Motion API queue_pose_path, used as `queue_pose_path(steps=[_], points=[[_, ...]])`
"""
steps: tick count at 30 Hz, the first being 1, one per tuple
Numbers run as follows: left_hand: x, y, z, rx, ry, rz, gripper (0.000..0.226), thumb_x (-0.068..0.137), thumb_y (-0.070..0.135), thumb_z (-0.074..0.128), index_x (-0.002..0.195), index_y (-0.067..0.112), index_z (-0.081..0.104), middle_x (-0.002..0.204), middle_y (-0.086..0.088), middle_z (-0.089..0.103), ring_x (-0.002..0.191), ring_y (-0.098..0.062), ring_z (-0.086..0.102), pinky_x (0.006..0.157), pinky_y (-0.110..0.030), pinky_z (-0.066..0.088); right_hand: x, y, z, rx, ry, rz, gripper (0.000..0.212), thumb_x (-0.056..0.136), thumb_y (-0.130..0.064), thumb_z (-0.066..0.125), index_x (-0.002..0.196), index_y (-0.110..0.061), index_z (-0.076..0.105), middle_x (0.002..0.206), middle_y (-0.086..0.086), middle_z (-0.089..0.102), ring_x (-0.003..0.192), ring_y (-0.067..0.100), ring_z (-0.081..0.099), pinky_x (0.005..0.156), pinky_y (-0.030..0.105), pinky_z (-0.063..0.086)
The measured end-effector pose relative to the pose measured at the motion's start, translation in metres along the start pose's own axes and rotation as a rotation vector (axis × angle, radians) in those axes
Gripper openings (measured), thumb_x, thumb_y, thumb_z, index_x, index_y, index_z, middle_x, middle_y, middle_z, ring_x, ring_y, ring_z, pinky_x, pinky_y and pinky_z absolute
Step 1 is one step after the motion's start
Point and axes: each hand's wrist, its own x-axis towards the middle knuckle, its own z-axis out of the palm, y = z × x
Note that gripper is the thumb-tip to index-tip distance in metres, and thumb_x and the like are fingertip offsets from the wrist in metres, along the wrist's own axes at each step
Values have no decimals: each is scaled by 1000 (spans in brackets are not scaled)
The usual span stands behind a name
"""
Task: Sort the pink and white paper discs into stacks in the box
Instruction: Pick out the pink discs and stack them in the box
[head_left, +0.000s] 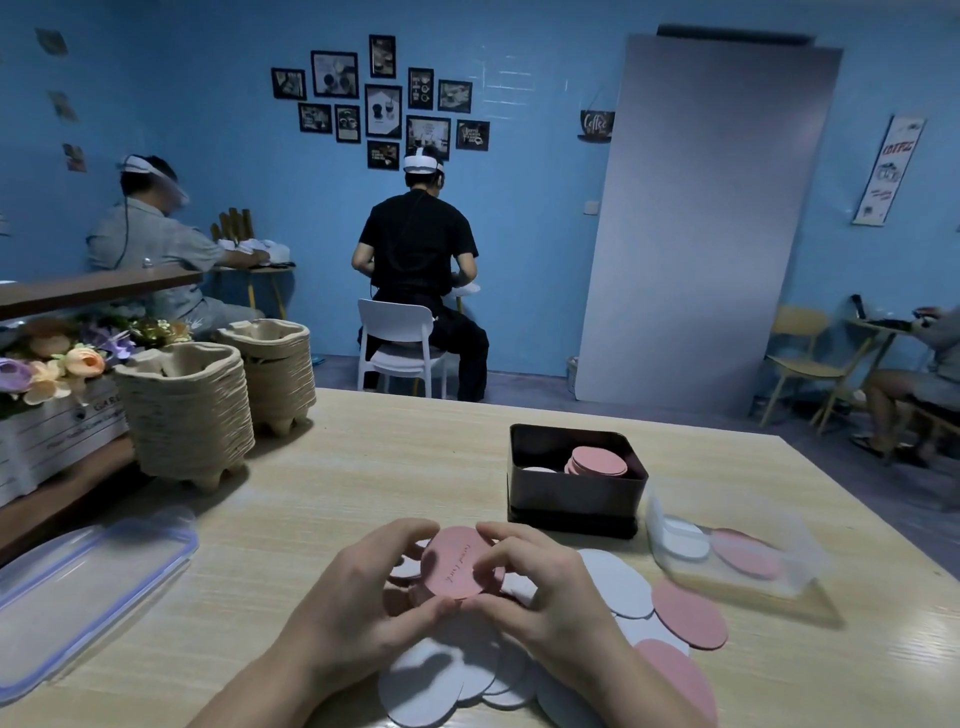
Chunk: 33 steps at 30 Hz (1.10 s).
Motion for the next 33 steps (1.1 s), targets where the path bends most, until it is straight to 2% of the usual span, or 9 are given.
queue_pose_path(steps=[5,10,14,17,21,25,28,30,33], points=[[1,4,1,-33,2,33,50,81,30,86,124,37,61,111,26,64,105,-2,64,67,-21,62,0,2,0,27,26,10,22,77,-36,87,86,-23,70,127,-11,66,132,-2,55,96,25,52],[1,4,1,66,-18,121,56,83,39,80,134,34,57,117,26,65,100,2,66,77,-16,55,1,2,1,49,22,7,23,76,-27,89,82,-27,66,128,-7,67,129,-1,57,95,28,55],[1,5,0,44,-3,118,57,82,39,81,133,37,55,118,30,61,100,2,64,73,-19,58,0,2,1,63,33,-10,22,77,-28,89,81,-26,67,129,-7,67,129,0,58,94,24,54],[3,6,-1,60,0,136,58,80,32,85,127,41,53,115,30,63,96,2,66,75,-14,54,1,1,0,92,21,-10,22,77,-30,88,82,-25,67,128,-11,66,130,-2,56,95,20,53],[4,6,0,84,-5,142,54,84,34,81,130,33,54,117,26,64,97,3,65,78,-9,49,6,1,-1,62,-21,-40,23,81,-31,86,87,-21,67,124,-18,64,136,-6,50,94,18,53],[6,4,3,107,18,138,53,86,41,74,133,33,51,119,20,65,99,6,63,76,-10,51,13,3,-3,29,-55,-53,21,83,-28,85,95,-19,69,124,-1,71,137,-11,45,93,20,55],[7,4,5,117,11,120,54,89,54,69,135,32,50,120,17,65,99,5,62,75,-8,49,14,3,-8,67,-102,-13,26,81,-29,87,99,-21,70,129,2,69,139,-10,43,95,22,56],[7,7,8,102,-4,113,54,91,61,64,135,35,50,121,22,62,100,5,62,75,-4,47,12,1,-14,78,-114,12,30,79,-30,88,100,-21,70,137,5,65,139,-9,43,95,17,54],[11,13,18,108,-36,115,54,87,56,68,134,45,45,125,31,57,100,3,62,77,-7,48,5,-2,-30,46,-98,31,33,76,-40,88,99,-23,70,139,4,64,134,-8,48,93,12,50]])
